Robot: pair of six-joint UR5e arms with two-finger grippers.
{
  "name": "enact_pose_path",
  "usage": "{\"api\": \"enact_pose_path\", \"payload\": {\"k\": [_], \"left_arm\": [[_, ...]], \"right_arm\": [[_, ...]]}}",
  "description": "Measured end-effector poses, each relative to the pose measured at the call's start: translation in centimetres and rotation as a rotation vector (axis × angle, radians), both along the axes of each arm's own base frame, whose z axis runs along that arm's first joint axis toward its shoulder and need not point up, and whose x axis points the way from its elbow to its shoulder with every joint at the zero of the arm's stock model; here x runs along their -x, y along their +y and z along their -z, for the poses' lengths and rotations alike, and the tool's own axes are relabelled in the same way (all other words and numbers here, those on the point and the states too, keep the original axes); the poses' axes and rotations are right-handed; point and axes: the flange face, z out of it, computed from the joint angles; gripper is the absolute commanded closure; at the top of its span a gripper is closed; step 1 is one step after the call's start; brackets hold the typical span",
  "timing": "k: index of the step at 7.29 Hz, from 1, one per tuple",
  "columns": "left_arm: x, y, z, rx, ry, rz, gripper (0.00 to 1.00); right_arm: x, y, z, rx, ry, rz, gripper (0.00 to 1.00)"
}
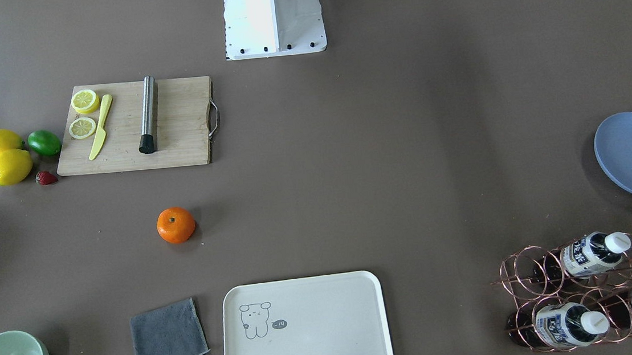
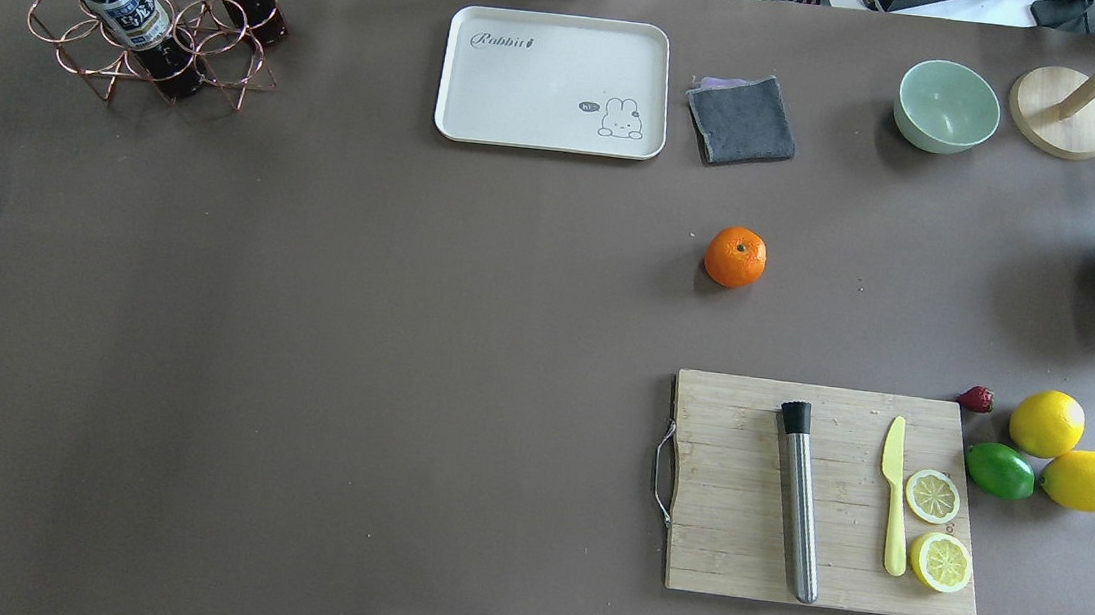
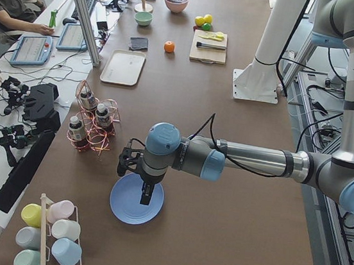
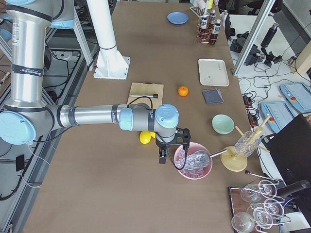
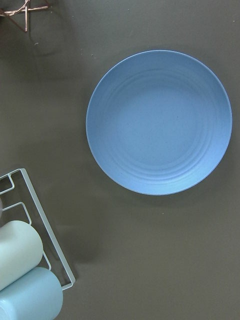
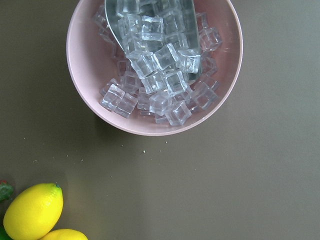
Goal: Pick orange to plate
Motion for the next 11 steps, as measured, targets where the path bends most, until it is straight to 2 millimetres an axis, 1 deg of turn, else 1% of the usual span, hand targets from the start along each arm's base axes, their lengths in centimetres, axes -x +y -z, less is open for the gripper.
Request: {"api": "enact_pose_path", "payload": {"k": [1, 3, 5, 7, 9, 11], "left_arm": [[-0.1, 0.0, -0.1, 0.002, -0.001, -0.002, 0.02], [0.0, 1.2, -1.8, 0.006, -0.033, -0.002, 0.02], [0.0, 1.9, -2.7, -0.029, -0.092, -0.027, 0.02], [-0.3, 3.0, -2.9, -0.03, -0.074, -0.04, 0.02], [-0.5, 3.4, -2.6, -0.029, -0.056, -0.043, 0.02], [-0.5, 3.6, -3.1, -0.024, -0.055, -0.049, 0.02]], "right_arm": [[0.0, -0.1, 0.1, -0.002, -0.001, 0.0, 0.0], [0.0, -0.4, 0.7, -0.015, -0.002, 0.001, 0.0], [0.0, -0.6, 0.9, -0.021, 0.001, 0.001, 0.0], [0.0, -0.7, 1.1, -0.027, -0.002, -0.001, 0.0], [0.2, -0.7, 1.8, -0.045, -0.025, 0.0, 0.0], [0.4, -0.8, 2.8, -0.076, -0.046, 0.004, 0.0]]}}
